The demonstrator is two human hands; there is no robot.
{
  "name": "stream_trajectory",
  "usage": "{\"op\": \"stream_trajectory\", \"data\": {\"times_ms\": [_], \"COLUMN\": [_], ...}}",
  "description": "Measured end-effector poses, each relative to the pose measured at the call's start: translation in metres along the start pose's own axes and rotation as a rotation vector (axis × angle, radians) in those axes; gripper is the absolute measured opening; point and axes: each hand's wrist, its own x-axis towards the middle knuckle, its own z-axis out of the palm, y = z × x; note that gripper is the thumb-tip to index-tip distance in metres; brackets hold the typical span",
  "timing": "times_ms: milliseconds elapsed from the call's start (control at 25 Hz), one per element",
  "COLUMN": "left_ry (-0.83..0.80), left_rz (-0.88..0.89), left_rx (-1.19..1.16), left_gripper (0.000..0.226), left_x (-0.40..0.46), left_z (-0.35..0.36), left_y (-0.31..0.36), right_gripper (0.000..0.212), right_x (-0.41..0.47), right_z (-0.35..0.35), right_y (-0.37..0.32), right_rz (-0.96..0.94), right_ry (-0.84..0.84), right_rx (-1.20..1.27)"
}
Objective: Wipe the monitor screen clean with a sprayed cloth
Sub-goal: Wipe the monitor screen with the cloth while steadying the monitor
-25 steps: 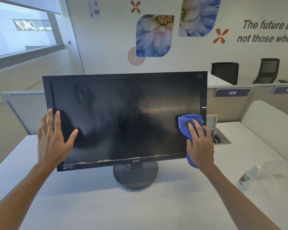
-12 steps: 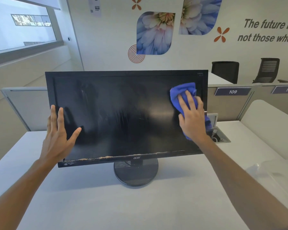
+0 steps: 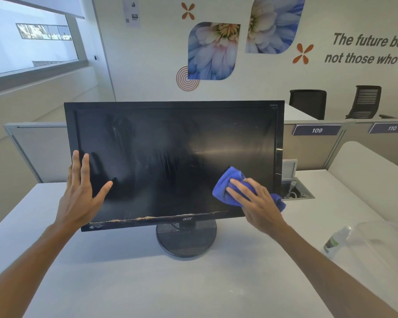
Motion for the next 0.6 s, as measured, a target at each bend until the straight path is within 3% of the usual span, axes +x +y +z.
{"op": "stream_trajectory", "data": {"times_ms": [160,320,600], "left_ry": [0.009,0.005,0.004], "left_rz": [0.028,0.032,0.064], "left_rx": [0.005,0.031,0.058], "left_gripper": [0.084,0.086,0.085], "left_x": [-0.003,-0.003,-0.003], "left_z": [0.003,0.003,0.006], "left_y": [-0.003,-0.007,-0.012], "right_gripper": [0.055,0.056,0.058], "right_x": [0.086,0.154,0.13], "right_z": [-0.041,-0.052,-0.013], "right_y": [0.011,-0.004,-0.054], "right_rz": [0.109,0.01,-0.032], "right_ry": [0.148,0.115,0.06], "right_rx": [0.051,-0.007,-0.01]}}
